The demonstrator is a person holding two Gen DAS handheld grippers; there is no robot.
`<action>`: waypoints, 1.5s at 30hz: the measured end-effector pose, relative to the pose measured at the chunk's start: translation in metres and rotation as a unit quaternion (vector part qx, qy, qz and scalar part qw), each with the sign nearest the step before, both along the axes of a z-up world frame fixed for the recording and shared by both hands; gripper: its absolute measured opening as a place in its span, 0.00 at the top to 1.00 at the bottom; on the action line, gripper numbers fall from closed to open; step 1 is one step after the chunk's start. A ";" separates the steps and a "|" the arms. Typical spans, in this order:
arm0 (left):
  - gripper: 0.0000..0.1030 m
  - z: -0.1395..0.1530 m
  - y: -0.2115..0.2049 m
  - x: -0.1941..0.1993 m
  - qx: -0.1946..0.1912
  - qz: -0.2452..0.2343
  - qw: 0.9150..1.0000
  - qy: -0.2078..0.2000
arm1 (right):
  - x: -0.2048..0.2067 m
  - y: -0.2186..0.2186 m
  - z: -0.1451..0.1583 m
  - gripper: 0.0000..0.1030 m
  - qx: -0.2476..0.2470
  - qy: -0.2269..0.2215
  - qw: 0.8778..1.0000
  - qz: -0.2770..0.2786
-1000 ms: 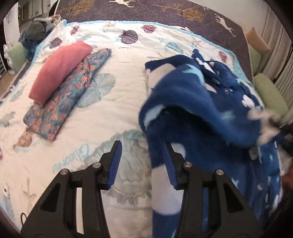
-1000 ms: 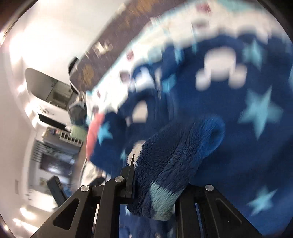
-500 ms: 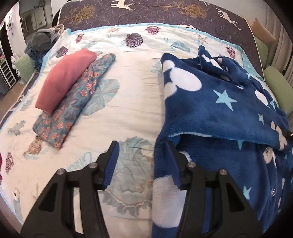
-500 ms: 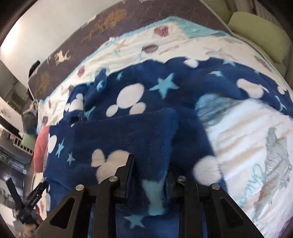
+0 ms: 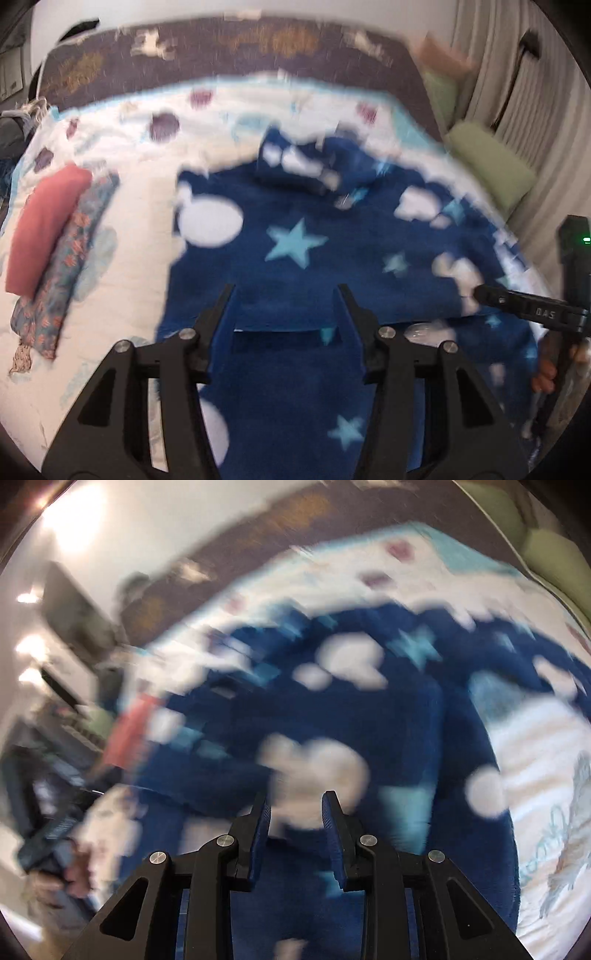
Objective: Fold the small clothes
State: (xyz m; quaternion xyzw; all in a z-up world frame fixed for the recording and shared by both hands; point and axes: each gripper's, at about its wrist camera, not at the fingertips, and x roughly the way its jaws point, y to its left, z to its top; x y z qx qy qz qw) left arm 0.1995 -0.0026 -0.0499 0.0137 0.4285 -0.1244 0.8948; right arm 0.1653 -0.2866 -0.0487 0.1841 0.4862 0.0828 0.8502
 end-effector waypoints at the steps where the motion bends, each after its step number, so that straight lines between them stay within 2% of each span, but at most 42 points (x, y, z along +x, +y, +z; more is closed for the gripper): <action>1: 0.48 -0.015 -0.002 0.011 0.021 0.012 0.999 0.024 | 0.002 -0.005 -0.009 0.80 0.003 0.010 1.000 -0.007; 2: 0.48 -0.029 -0.002 0.016 0.035 0.019 0.998 0.038 | 0.001 -0.013 -0.010 0.82 0.023 0.005 1.000 -0.010; 5: 0.48 -0.031 0.002 0.011 0.023 0.017 0.999 0.019 | -0.011 -0.042 0.008 0.76 0.062 -0.036 0.997 -0.029; 7: 0.47 -0.026 0.002 0.007 0.025 0.015 1.000 0.012 | -0.019 -0.076 0.021 0.49 0.062 -0.083 0.992 -0.077; 8: 0.45 -0.022 0.001 0.003 0.027 0.015 0.999 0.007 | -0.023 -0.105 0.024 0.11 0.061 -0.108 0.984 -0.129; 9: 0.41 -0.020 0.001 0.001 0.027 0.015 1.000 0.005 | -0.029 -0.129 0.025 0.00 0.058 -0.120 0.974 -0.182; 10: 0.37 -0.017 0.002 -0.003 0.025 0.015 1.000 0.001 | -0.036 -0.155 0.021 0.00 0.062 -0.118 0.962 -0.239; 12: 0.32 -0.011 0.004 -0.011 0.018 0.018 1.000 -0.014 | -0.041 -0.209 0.000 0.00 0.101 -0.072 0.935 -0.331; 13: 0.31 -0.008 0.004 -0.016 0.018 0.021 0.999 -0.025 | -0.048 -0.240 -0.017 0.00 0.146 -0.049 0.911 -0.382; 15: 0.30 -0.003 0.002 -0.020 0.019 0.021 0.999 -0.036 | -0.059 -0.275 -0.040 0.01 0.203 -0.032 0.877 -0.433; 17: 0.30 0.000 0.002 -0.024 0.012 0.020 0.999 -0.041 | -0.065 -0.303 -0.057 0.02 0.230 -0.025 0.853 -0.467; 21: 0.27 0.004 0.003 -0.026 -0.001 0.025 0.999 -0.038 | -0.063 -0.337 -0.074 0.04 0.253 -0.042 0.817 -0.517; 22: 0.26 0.005 0.004 -0.026 0.000 0.028 0.999 -0.039 | -0.060 -0.342 -0.075 0.06 0.252 -0.040 0.813 -0.524; 23: 0.26 0.005 0.005 -0.026 0.002 0.031 0.999 -0.040 | -0.053 -0.348 -0.078 0.15 0.243 -0.033 0.810 -0.533; 24: 0.26 0.004 0.006 -0.026 0.005 0.034 0.999 -0.039 | -0.047 -0.353 -0.080 0.35 0.228 -0.023 0.809 -0.541; 25: 0.26 0.003 0.007 -0.025 0.008 0.038 0.998 -0.038 | -0.042 -0.355 -0.084 0.47 0.220 -0.016 0.809 -0.544; 26: 0.26 0.002 0.008 -0.025 0.010 0.040 0.998 -0.038 | -0.035 -0.358 -0.088 0.71 0.216 -0.009 0.810 -0.544; 27: 0.26 0.000 0.010 -0.023 0.012 0.044 0.998 -0.035 | -0.031 -0.360 -0.093 0.90 0.221 -0.006 0.812 -0.541; 29: 0.26 -0.002 0.013 -0.022 0.012 0.051 0.998 -0.031 | -0.025 -0.360 -0.094 0.91 0.243 -0.014 0.811 -0.532; 30: 0.26 -0.003 0.015 -0.021 0.011 0.055 0.998 -0.029 | -0.023 -0.358 -0.086 0.91 0.243 -0.028 0.814 -0.527; 31: 0.26 -0.004 0.017 -0.021 0.008 0.058 0.998 -0.028 | -0.021 -0.355 -0.077 0.91 0.239 -0.048 0.823 -0.513; 34: 0.26 -0.004 0.019 -0.021 0.005 0.061 0.998 -0.028 | 0.009 -0.327 -0.030 0.91 0.215 -0.113 0.865 -0.439; 36: 0.26 -0.003 0.019 -0.022 0.005 0.062 0.998 -0.030 | 0.026 -0.289 0.012 0.91 0.202 -0.157 0.895 -0.367; 39: 0.26 -0.001 0.019 -0.026 -0.003 0.063 0.997 -0.033 | 0.049 -0.208 0.072 0.91 0.157 -0.217 0.931 -0.248; 41: 0.26 0.000 0.021 -0.028 -0.004 0.064 0.997 -0.035 | 0.056 -0.139 0.098 0.91 0.127 -0.240 0.950 -0.155; 43: 0.26 0.000 0.025 -0.030 -0.003 0.069 0.997 -0.036 | 0.058 -0.068 0.106 0.91 0.102 -0.248 0.961 -0.061; 45: 0.26 -0.001 0.031 -0.031 -0.007 0.075 0.997 -0.032 | 0.058 0.005 0.096 0.89 0.070 -0.234 0.969 0.032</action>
